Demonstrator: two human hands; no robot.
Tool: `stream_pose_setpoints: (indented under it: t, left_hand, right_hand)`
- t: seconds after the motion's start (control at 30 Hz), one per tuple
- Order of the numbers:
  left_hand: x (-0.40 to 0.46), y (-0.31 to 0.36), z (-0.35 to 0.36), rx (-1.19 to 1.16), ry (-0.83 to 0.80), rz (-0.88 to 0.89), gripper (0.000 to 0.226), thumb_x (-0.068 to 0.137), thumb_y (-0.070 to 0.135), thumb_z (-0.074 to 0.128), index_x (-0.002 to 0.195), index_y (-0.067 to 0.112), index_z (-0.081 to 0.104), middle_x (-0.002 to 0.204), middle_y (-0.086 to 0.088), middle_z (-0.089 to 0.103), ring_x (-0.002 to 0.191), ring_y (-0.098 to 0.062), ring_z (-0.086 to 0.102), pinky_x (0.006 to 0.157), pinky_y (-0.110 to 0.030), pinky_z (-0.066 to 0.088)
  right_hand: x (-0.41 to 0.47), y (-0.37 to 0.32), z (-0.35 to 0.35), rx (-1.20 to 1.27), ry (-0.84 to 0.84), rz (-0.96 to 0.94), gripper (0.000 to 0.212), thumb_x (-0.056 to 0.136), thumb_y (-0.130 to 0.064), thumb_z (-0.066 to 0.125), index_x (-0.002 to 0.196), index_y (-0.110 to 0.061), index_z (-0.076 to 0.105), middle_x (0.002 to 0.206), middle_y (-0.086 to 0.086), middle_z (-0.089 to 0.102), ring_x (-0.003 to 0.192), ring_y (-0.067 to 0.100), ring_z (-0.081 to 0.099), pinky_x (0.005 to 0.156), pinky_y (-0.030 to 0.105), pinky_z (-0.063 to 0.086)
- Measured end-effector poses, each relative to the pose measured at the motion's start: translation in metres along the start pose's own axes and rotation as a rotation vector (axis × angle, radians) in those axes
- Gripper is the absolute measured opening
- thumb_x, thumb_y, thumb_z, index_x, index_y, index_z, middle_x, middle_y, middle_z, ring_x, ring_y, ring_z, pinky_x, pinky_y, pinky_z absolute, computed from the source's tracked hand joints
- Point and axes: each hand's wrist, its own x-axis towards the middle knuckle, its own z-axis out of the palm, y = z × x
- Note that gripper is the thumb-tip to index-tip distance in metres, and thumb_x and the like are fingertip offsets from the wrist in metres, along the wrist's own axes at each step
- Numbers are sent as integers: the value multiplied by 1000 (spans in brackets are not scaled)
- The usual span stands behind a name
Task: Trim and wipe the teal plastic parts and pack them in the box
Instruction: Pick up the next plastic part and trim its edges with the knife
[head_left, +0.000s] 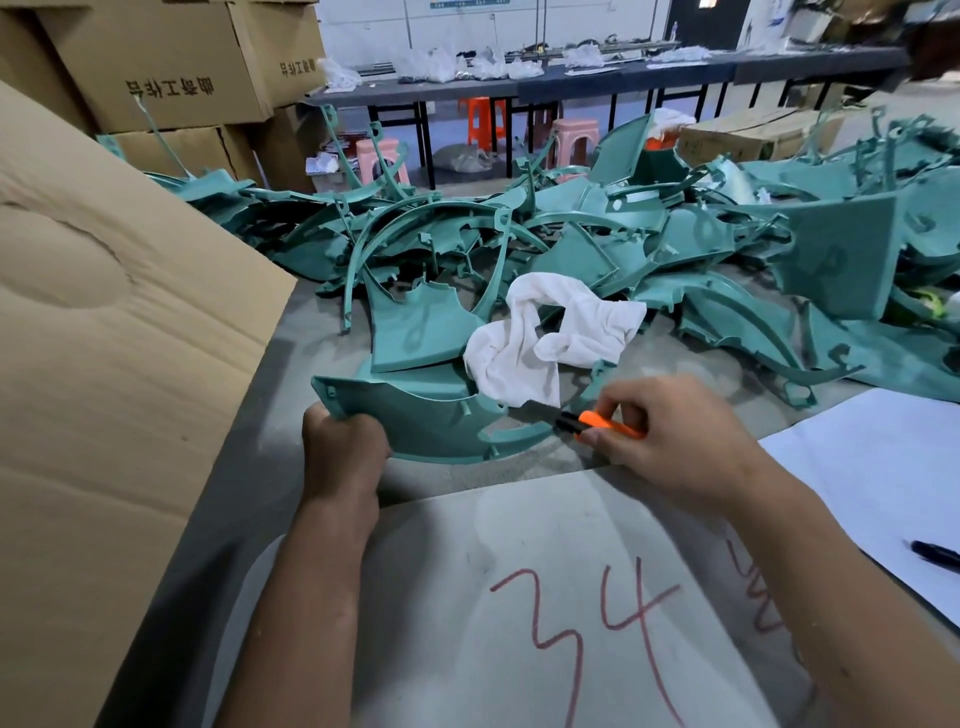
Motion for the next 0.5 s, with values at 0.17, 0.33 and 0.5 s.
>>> stream_pose_setpoints:
  t: [0.17,0.33,0.5]
  left_hand:
    - [-1,2,-2,-7,-68,64,50,69,-21,39,60,21,64,48,16,56,46,-1,48,40,-14,38]
    - [-4,1,2,32,34,171,26,67,-14,39,66,8,53,58,8,54,59,-16,44,42,-23,38]
    - [-1,7,-7,34,-30,328,34,65,5,37,56,28,60,46,19,48,46,-2,36,41,-15,33]
  right_hand:
    - [2,14,-5,-144,60,218,31,85,-48,77,69,-32,56,68,-8,56,66,17,54,51,28,25]
    - [1,22,-10,-177,223,293,27,86,-49,79,72,-32,62,69,-9,59,64,18,56,51,25,31]
    - [2,18,-11,-162,397,249,25,86,-40,81,75,-25,65,56,-12,48,53,12,46,50,22,25]
